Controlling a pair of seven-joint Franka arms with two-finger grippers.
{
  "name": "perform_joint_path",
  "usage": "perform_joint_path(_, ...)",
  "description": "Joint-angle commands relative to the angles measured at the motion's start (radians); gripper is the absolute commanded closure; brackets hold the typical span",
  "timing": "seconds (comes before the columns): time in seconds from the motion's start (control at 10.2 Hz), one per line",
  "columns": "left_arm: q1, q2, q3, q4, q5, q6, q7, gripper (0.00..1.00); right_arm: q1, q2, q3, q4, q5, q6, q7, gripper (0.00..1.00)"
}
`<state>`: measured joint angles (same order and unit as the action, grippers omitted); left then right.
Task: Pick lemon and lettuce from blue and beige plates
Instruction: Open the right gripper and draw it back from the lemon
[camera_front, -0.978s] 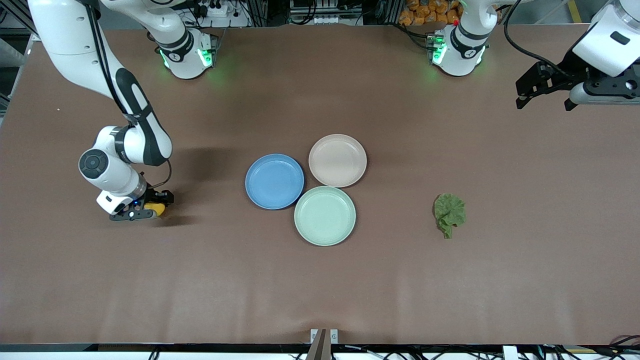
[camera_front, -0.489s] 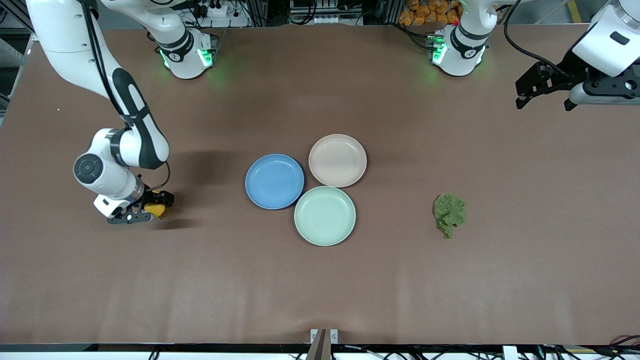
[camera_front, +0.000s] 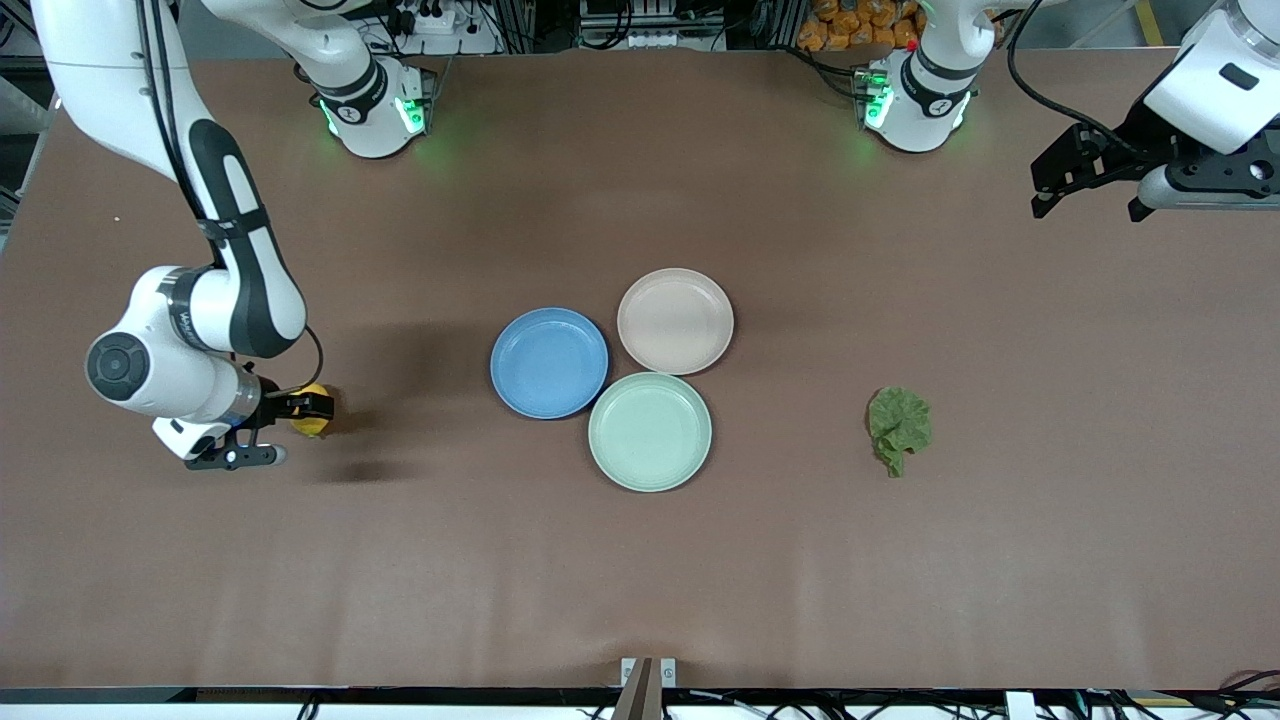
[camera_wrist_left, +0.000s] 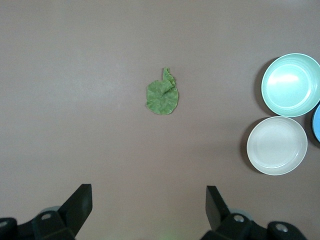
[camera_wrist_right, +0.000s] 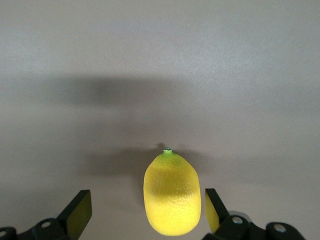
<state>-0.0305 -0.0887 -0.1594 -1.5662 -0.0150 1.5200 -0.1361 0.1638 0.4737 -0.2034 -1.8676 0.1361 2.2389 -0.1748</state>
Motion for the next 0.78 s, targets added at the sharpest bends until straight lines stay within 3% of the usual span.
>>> perform_joint_path(0.0, 0.001, 0.003, 0.003, 0.017, -0.025, -0.020, 0.030, 0.00, -0.018, -0.068, 0.007, -0.007, 0.011, -0.057, 0.005, 0.00)
perform_joint_path(0.29, 0.001, 0.003, 0.003, 0.015, -0.025, -0.020, 0.027, 0.00, -0.024, -0.164, -0.005, 0.008, -0.003, -0.143, -0.002, 0.00)
perform_joint_path(0.68, 0.000, 0.006, 0.003, 0.015, -0.026, -0.020, 0.026, 0.00, -0.055, -0.231, -0.021, 0.136, -0.012, -0.401, 0.005, 0.00)
